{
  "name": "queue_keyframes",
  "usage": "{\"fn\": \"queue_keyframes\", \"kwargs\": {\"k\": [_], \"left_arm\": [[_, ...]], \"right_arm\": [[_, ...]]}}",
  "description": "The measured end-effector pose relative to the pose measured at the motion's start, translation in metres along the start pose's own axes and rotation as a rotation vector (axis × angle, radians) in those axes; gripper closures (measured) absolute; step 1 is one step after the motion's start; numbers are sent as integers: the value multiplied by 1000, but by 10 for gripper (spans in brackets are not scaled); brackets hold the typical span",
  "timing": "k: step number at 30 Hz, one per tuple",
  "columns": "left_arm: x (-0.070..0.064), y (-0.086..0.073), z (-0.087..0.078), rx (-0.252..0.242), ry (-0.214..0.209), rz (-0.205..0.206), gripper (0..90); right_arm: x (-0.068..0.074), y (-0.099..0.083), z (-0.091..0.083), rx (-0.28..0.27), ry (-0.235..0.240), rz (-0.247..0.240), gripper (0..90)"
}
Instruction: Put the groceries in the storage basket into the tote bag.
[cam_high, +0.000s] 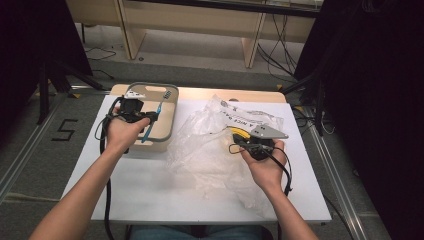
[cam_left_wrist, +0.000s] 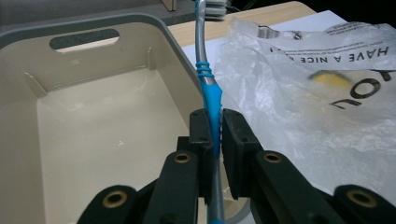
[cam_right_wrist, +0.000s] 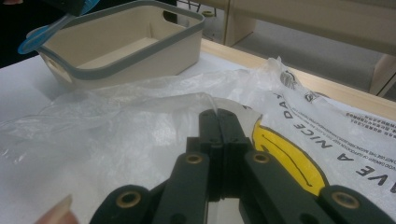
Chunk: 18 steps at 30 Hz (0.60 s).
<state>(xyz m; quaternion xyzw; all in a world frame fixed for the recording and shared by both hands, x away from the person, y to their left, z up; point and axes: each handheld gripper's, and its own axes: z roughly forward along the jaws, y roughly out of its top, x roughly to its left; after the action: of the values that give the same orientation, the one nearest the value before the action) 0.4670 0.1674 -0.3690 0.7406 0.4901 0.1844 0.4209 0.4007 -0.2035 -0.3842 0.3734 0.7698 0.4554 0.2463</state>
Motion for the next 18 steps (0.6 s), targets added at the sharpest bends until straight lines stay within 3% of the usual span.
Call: {"fn": "queue_keyframes", "kwargs": {"k": [8,14,18], "left_arm": [[-8,-7,-8,-9,-12,29,824],[-18,-17,-14,-20,-67,42,824],[-22,-21,-17,-24,-81,45,824]], "right_arm": [[1,0,0,5,1,2,900],[1,0,0,5,2,1,900],[1,0,0,6,1,3,900]]}}
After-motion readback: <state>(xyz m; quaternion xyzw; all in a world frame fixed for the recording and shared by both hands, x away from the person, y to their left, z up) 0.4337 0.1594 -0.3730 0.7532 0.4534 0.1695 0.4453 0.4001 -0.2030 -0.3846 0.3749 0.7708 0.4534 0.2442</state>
